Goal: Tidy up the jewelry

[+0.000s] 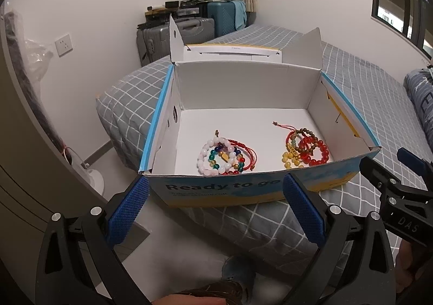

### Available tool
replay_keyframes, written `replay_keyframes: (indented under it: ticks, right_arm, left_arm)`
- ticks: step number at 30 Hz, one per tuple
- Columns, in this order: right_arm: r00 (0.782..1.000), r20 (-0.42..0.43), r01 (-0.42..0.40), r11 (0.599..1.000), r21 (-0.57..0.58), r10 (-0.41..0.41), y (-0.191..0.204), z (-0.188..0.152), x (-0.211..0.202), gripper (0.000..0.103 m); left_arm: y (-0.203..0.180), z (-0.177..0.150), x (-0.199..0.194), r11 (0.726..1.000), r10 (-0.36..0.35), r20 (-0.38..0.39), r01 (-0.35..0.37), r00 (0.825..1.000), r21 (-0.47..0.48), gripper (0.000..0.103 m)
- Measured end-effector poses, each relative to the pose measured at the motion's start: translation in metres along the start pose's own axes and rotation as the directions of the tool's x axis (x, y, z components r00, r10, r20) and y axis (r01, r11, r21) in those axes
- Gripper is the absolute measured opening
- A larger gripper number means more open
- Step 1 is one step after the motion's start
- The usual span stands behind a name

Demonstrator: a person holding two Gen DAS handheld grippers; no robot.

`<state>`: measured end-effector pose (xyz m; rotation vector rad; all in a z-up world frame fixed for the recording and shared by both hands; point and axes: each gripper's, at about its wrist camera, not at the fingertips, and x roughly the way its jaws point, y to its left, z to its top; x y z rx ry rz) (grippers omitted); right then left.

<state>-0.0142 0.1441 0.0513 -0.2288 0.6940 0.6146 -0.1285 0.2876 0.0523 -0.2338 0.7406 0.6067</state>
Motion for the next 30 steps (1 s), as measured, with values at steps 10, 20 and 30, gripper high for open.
replay_keyframes:
  ticks: [10, 20, 30]
  right_arm:
    - [1.0, -0.002, -0.001, 1.0, 0.001, 0.001, 0.0014, -0.0006, 0.0008, 0.095]
    - [1.0, -0.004, -0.002, 1.0, 0.003, 0.002, 0.0018, -0.0007, 0.0015, 0.095]
    - [1.0, -0.004, -0.004, 1.0, 0.002, 0.004, 0.0022, -0.0008, 0.0014, 0.095]
  left_arm:
    - [-0.0007, -0.0009, -0.0006, 1.0, 0.003, 0.006, -0.003, 1.0, -0.004, 0.097]
    - [-0.0011, -0.0012, -0.0047, 1.0, 0.001, 0.011, -0.001, 1.0, -0.003, 0.097]
    - [-0.0057, -0.0019, -0.0079, 1.0, -0.016, 0.014, 0.016, 1.0, 0.0, 0.097]
